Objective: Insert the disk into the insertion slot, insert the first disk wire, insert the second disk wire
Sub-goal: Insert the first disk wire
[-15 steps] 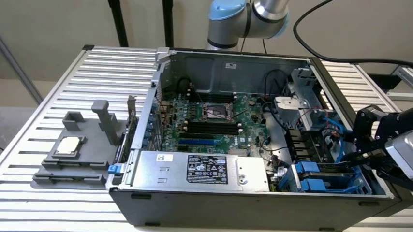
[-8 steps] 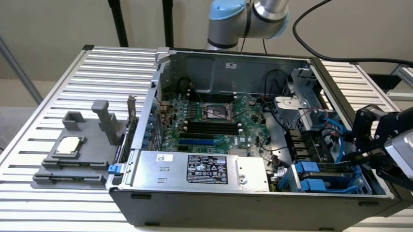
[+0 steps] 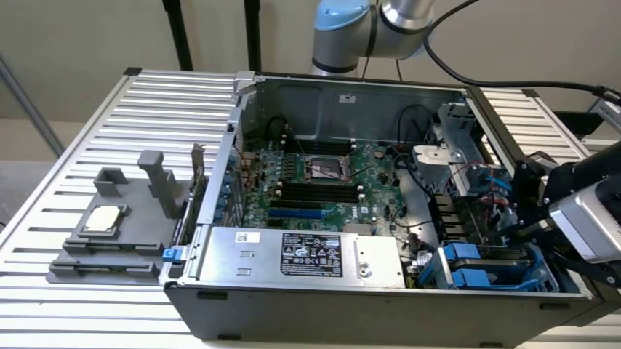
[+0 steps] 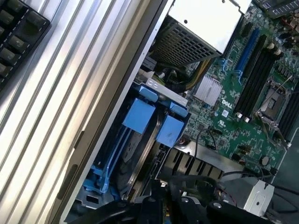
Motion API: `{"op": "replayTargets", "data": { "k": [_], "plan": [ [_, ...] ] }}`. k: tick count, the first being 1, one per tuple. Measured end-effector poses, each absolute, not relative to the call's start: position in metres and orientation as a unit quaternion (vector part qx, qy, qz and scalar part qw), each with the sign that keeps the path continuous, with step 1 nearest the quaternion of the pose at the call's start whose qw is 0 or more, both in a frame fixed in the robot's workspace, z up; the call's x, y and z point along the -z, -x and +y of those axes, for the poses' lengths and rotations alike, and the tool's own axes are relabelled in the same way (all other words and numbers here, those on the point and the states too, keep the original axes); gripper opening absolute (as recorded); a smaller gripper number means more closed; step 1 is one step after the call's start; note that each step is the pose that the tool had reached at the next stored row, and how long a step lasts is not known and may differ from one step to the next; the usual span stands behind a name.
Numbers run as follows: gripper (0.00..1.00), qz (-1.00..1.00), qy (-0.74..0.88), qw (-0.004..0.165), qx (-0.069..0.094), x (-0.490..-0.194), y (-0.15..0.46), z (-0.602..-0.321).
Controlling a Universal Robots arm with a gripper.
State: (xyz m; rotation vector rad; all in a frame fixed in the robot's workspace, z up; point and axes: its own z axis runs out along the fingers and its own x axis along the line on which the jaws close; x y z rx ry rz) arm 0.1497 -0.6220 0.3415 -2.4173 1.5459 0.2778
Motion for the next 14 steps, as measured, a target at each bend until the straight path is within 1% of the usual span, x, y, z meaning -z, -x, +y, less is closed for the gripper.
{"op": "replayTargets", "data": {
  "k": [3,11,14],
  "plan": [
    [0.18,0.533,0.832,0.124,-0.092,-0.3415,-0.144,-0.6219],
    [0.18,0.556,0.817,0.122,-0.086,-0.3415,-0.1425,-0.6219],
    [0.18,0.566,0.812,0.118,-0.081,-0.3416,-0.1425,-0.6219]
  ]
}}
